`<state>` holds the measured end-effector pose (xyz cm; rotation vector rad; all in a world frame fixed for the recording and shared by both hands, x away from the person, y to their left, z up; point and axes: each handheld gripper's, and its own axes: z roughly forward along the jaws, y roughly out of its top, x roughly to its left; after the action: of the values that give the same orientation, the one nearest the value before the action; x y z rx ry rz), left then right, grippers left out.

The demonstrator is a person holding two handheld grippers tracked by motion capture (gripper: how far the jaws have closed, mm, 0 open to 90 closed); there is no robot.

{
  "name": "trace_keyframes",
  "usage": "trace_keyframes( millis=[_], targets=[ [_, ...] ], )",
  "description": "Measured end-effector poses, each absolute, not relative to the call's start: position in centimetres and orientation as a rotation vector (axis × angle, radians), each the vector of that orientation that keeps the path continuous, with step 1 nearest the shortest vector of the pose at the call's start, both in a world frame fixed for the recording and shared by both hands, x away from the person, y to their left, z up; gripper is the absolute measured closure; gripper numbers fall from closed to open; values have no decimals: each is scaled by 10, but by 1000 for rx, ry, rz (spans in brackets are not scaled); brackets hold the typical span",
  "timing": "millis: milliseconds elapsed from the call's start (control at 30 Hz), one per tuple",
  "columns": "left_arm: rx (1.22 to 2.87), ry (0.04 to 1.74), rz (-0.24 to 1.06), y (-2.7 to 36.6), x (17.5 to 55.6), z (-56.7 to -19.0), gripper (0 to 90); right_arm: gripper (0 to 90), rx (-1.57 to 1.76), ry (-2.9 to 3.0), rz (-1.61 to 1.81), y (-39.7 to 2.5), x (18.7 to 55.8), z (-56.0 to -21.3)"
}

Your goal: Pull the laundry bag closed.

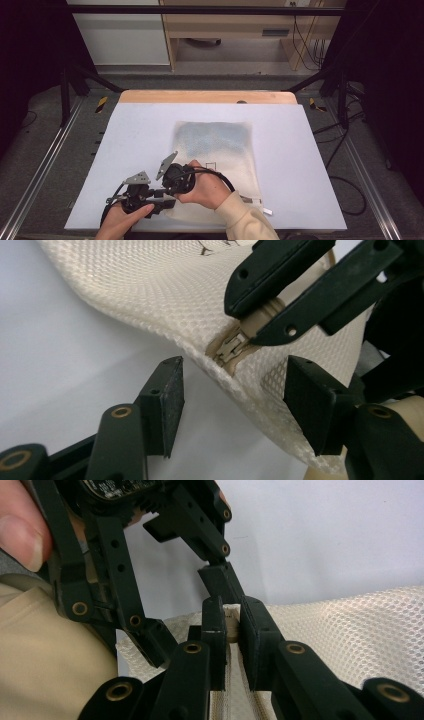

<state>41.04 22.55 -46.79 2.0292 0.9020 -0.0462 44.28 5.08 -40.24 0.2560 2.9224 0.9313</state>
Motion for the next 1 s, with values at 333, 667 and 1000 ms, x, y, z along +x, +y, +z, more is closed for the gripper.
trace_keyframes(
  millis=[333,667,1000],
  targets=[
    [2014,868,-120,221,416,-470,451,818,257,2919,936,51,443,-402],
    [2005,880,-167,218,423,-474,522,819,272,2917,935,51,442,-400],
    [1995,876,-167,218,425,-475,601,818,281,2915,947,49,444,-399]
  ],
)
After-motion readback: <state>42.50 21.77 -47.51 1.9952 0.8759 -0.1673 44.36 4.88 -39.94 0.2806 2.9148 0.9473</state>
